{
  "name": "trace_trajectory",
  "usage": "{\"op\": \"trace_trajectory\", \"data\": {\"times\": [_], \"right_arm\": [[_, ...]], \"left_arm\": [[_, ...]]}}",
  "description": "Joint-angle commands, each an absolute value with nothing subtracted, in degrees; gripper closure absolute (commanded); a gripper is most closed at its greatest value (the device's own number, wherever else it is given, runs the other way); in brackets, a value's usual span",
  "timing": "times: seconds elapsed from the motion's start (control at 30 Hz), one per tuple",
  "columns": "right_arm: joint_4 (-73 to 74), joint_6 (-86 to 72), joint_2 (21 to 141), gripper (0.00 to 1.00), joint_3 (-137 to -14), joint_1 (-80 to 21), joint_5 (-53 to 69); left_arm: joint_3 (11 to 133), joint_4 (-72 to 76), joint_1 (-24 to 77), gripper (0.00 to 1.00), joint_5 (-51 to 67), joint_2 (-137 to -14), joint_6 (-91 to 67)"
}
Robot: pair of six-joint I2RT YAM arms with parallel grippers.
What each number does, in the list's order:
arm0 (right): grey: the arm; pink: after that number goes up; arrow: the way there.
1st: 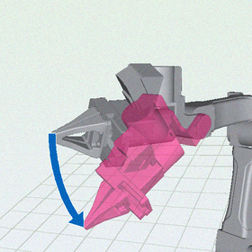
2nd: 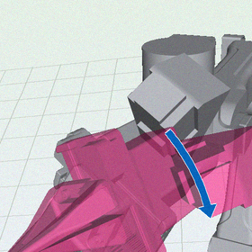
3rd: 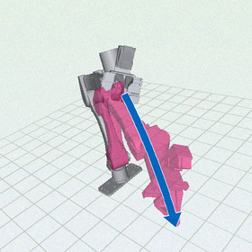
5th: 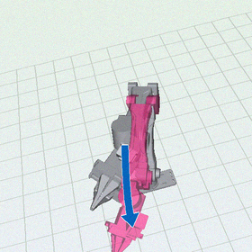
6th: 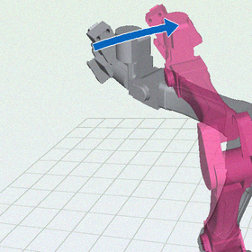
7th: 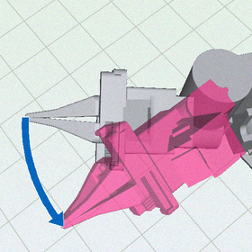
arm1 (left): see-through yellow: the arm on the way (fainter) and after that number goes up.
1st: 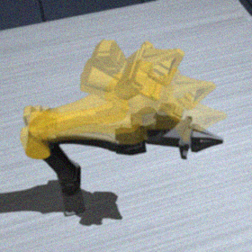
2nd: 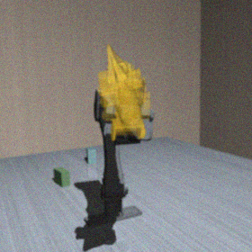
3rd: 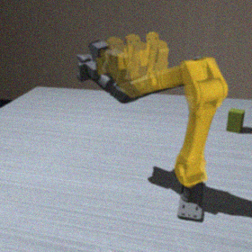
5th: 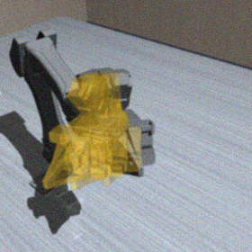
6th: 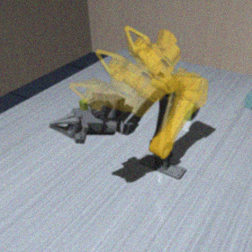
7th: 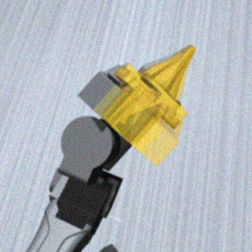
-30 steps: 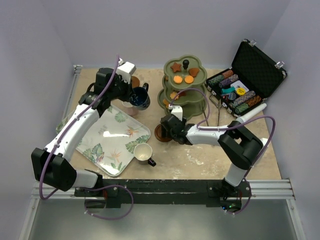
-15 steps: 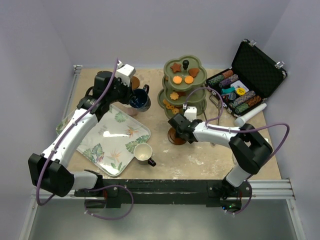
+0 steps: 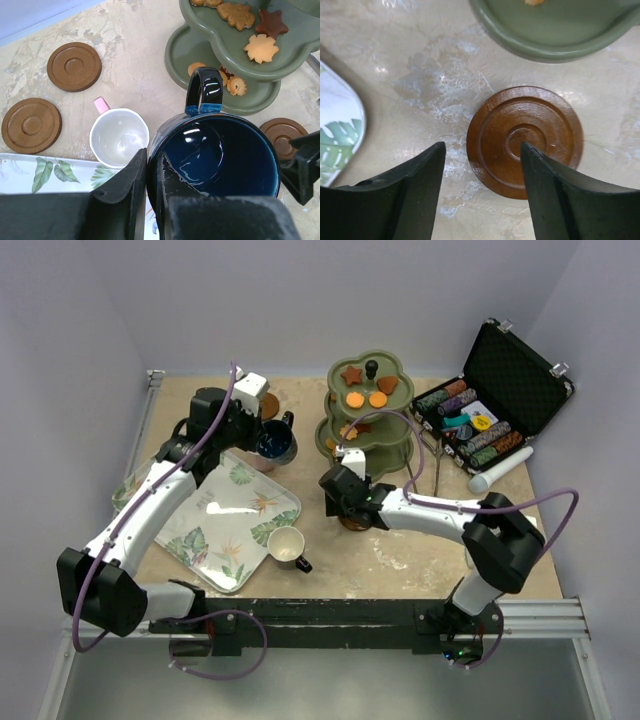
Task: Serve the afternoon tea
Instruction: Move the coaster to the center of the board.
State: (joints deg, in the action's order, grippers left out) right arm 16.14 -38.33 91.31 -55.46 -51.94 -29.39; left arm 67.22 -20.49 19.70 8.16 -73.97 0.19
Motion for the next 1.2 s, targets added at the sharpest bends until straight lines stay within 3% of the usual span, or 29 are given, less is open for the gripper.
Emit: {"op": "trace_trajectory", "data": {"times": [0.0,0.33,0.73,0.8,1.17], "right_arm": [[11.5,-36.4,93.2,0.38,-54.8,-51.8,-25.9],[14.8,-40.4,99.1,0.48,-54.7,-50.7,-25.9],[19.5,-43.0,98.3,0.49,-52.0,-46.1,-26.9],[20.7,-43.4,98.3,0.54,-52.1,-45.7,-28.4],[21.9,-40.7,93.6,0.60,-51.0,-38.2,-31.1]], "left_arm": [[67.8,-13.8,20.0,1.00,8.1,-71.0,-0.7],[67.3,-13.4,20.0,1.00,8.1,-70.8,-0.8],[66.9,-12.7,20.0,1.00,8.4,-69.6,-0.9],[66.9,-12.7,20.0,1.00,8.5,-69.5,-0.9],[66.9,-12.7,20.0,1.00,8.6,-68.7,-0.7]]}}
